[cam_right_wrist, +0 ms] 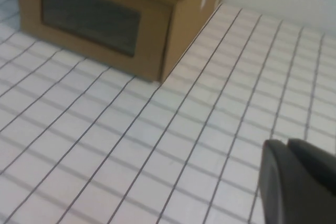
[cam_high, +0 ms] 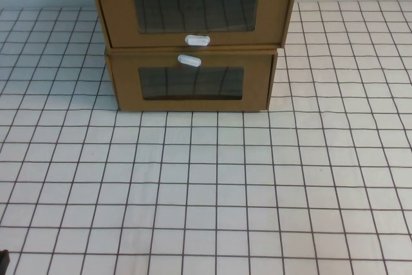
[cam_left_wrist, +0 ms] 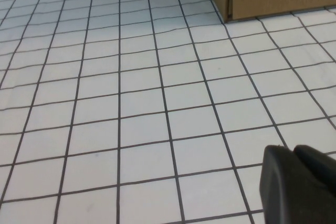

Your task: Close the shoe box

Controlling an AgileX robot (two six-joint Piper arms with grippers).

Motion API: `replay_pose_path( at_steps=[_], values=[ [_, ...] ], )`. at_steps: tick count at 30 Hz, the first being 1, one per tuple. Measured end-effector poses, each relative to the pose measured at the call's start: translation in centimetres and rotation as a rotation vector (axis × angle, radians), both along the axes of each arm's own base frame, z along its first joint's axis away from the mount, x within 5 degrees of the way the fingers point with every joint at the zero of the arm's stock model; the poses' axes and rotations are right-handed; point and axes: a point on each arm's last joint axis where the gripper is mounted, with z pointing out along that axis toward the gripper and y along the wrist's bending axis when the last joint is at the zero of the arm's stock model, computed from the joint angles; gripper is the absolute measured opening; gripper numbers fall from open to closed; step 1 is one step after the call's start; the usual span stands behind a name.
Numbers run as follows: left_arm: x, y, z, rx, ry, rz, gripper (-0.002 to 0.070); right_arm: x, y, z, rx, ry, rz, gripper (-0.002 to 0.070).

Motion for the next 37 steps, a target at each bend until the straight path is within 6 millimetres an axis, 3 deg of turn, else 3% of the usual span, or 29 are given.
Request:
replay_pose_path(
  at_steps=[3,5,8,11,21,37],
  values=[
    [0.0,0.0,0.0,0.0,-0.002,0.0,-0.0004,-0.6,-0.7,-1.7,0.091,-0.121,-0.1,-0.0014],
    [0.0,0.0,0.0,0.0,-0.002,0.0,-0.0004,-0.9,-1.1,-3.9,0.154,-0.177,-0.169,-0.0014],
    [0.0,0.0,0.0,0.0,-0.002,0.0,-0.0004,-0.9,-1.7,-7.8,0.215,-0.197,-0.257,-0.0014],
    [0.0,0.0,0.0,0.0,-0.002,0.0,-0.0004,-0.7,-1.8,-9.7,0.216,-0.155,-0.285,-0.0014],
    [0.0,0.0,0.0,0.0,0.0,0.0,-0.0004,-1.0,-1.3,-11.4,0.11,0.011,-0.223,-0.0013],
    [0.0,0.0,0.0,0.0,0.0,0.0,-0.0004,-1.1,-1.2,-11.5,0.111,0.022,-0.221,-0.0013]
  ],
)
